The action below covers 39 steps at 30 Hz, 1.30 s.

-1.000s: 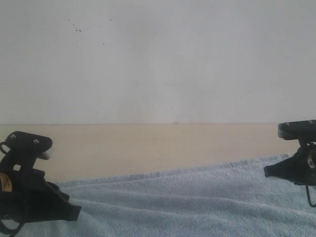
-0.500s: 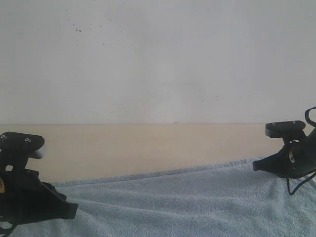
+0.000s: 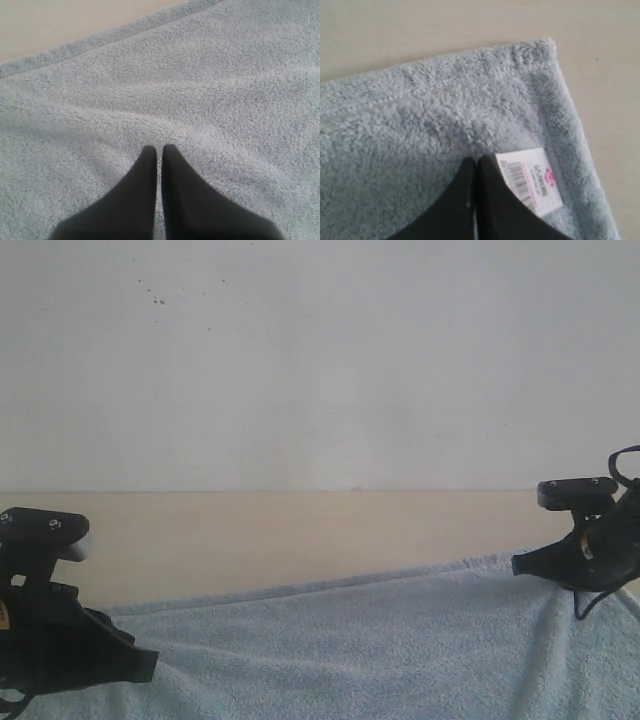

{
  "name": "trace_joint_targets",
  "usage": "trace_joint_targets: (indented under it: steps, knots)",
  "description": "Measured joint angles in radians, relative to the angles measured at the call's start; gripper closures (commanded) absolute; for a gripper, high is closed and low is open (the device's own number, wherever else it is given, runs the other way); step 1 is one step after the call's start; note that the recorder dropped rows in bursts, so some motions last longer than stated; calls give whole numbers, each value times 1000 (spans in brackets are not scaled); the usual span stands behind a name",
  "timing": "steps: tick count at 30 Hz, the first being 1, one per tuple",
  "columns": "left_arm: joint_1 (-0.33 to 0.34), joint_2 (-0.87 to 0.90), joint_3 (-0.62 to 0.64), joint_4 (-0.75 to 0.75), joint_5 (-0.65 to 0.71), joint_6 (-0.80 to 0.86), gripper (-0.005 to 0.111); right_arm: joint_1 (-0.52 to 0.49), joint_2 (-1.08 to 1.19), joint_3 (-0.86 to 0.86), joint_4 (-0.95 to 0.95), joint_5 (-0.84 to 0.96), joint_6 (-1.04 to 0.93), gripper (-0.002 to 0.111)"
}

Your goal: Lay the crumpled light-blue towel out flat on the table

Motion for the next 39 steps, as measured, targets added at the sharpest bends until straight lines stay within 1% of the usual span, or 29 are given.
trace_joint_targets:
  steps: [3,10,14,18,22,25,32,39]
  knots:
    - [0,0,0,0,-2,0,103,-3,-64,53,0,-54,28,108]
    - [0,-10,0,-4,-20,-15,103,-5,-316,272,18,-343,51,108]
    - [0,-76,0,-6,10,-20,103,-5,-455,382,56,-424,55,108]
    - [0,-223,23,-6,35,-20,103,-5,-611,476,86,-483,63,108]
    - [0,-395,65,-7,74,-20,103,-5,-770,555,92,-497,97,108]
    - [0,-549,94,-7,133,-20,103,-5,-886,619,95,-500,118,108]
    - [0,-891,128,-18,324,-20,103,-5,-1170,793,96,-502,171,108]
    - [0,-1145,128,-30,430,-20,103,-5,-1465,938,96,-504,220,108]
